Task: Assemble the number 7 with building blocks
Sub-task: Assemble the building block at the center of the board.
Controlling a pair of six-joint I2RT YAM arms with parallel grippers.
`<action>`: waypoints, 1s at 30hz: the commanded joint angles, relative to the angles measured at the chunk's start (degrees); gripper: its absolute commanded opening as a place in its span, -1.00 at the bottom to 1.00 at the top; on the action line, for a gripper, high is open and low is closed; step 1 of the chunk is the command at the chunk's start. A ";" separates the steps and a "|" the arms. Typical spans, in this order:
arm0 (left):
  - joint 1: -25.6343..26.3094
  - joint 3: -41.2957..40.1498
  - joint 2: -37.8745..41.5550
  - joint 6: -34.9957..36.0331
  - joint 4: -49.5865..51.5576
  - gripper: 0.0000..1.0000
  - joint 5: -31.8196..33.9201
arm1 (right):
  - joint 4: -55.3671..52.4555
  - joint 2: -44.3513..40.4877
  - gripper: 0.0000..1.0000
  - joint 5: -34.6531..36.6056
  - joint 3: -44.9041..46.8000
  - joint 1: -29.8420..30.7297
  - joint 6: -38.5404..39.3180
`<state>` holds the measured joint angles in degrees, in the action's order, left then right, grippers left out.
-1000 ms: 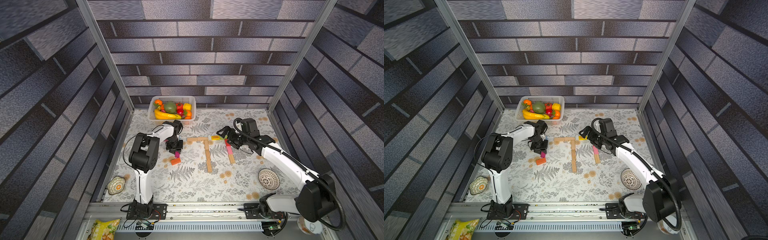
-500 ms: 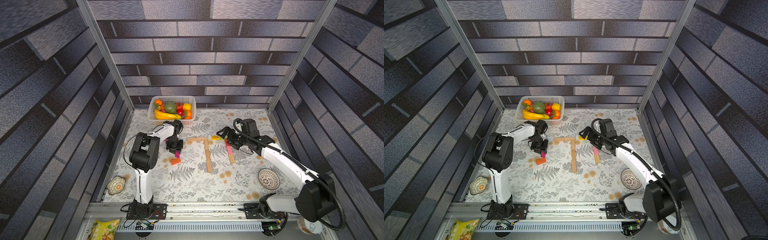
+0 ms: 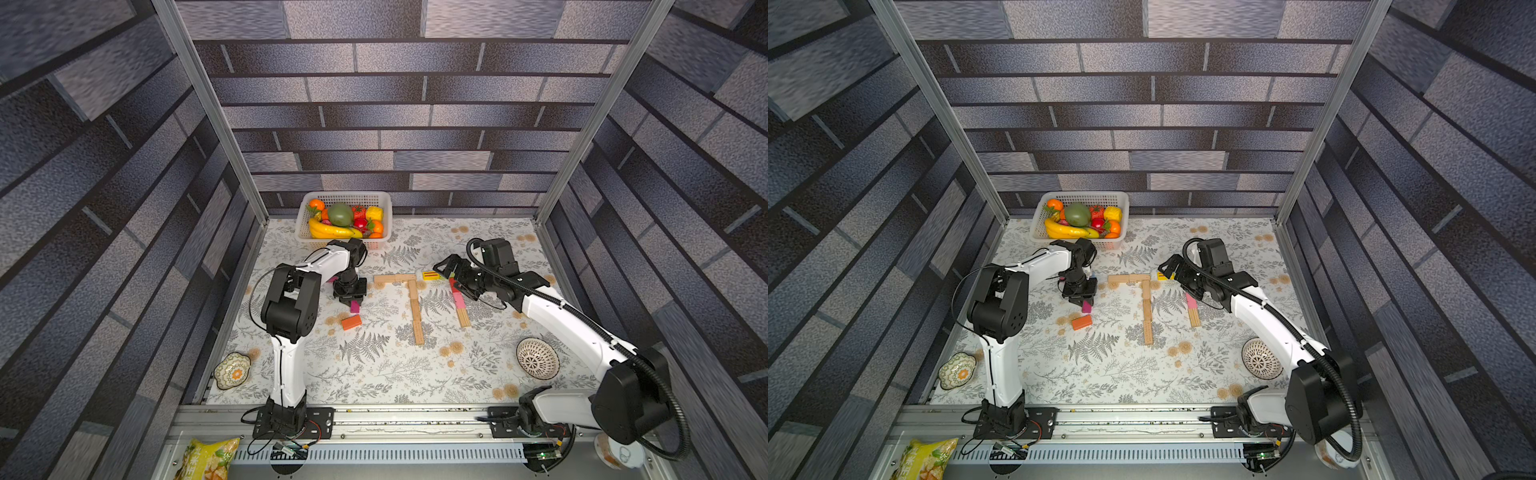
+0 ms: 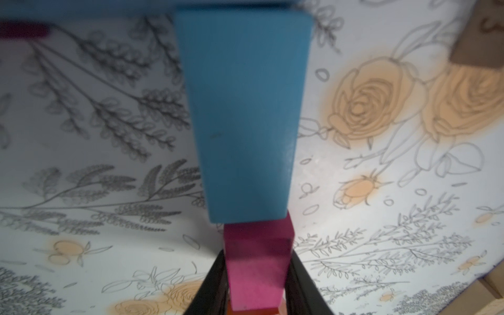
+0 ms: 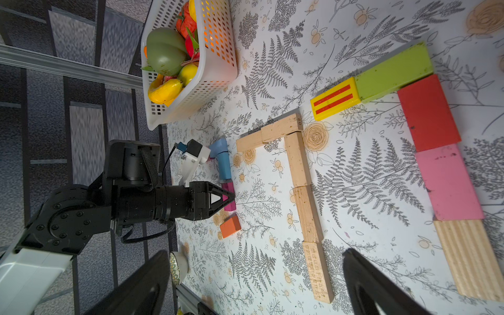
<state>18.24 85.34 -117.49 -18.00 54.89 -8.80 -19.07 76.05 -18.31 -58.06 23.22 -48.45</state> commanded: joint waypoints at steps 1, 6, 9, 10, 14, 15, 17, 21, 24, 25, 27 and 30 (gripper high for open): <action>-0.35 1.05 -1.41 0.95 1.29 -0.32 1.13 | 0.27 -0.88 1.00 -0.17 1.00 0.10 0.22; -0.40 1.48 -1.73 0.86 1.46 -0.31 1.30 | 0.09 -1.34 1.00 -0.16 1.36 0.07 0.24; -0.40 1.32 -1.68 0.86 1.50 -0.30 1.49 | 0.09 -1.52 1.00 -0.14 1.53 0.12 0.20; -0.49 1.24 -1.66 0.86 1.51 -0.30 1.54 | 0.11 -1.51 1.00 -0.11 1.55 0.13 0.19; -0.87 1.06 -1.69 0.94 1.44 -0.19 1.76 | 0.35 -1.37 1.00 -0.23 1.64 0.11 0.18; -0.85 1.06 -1.63 0.95 1.45 -0.19 1.72 | 0.31 -1.34 1.00 -0.15 1.64 0.11 0.15; -0.84 1.14 -1.69 1.03 1.49 -0.18 1.78 | 0.26 -1.34 1.00 -0.09 1.55 0.09 0.20; -0.84 0.93 -1.56 0.95 1.36 -0.14 1.72 | 0.17 -1.34 1.00 -0.15 1.61 0.10 0.21; -0.82 0.25 -0.81 0.86 1.29 -0.07 1.52 | 0.17 -1.38 1.00 0.01 1.64 0.13 0.22; -0.67 -0.24 -0.11 0.93 1.03 -0.03 1.28 | 0.24 -1.29 1.00 -0.02 1.71 0.09 0.20; -0.18 -1.39 1.75 0.95 0.54 0.16 1.39 | 0.56 -1.20 1.00 -0.18 1.90 0.15 0.09; 0.18 -3.55 5.43 1.19 -0.08 0.26 1.42 | 1.35 -1.21 1.00 -0.42 2.36 0.14 -0.52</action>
<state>18.04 83.79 -116.18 -17.85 54.24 -8.54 -19.00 75.92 -18.33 -56.93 23.22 -48.49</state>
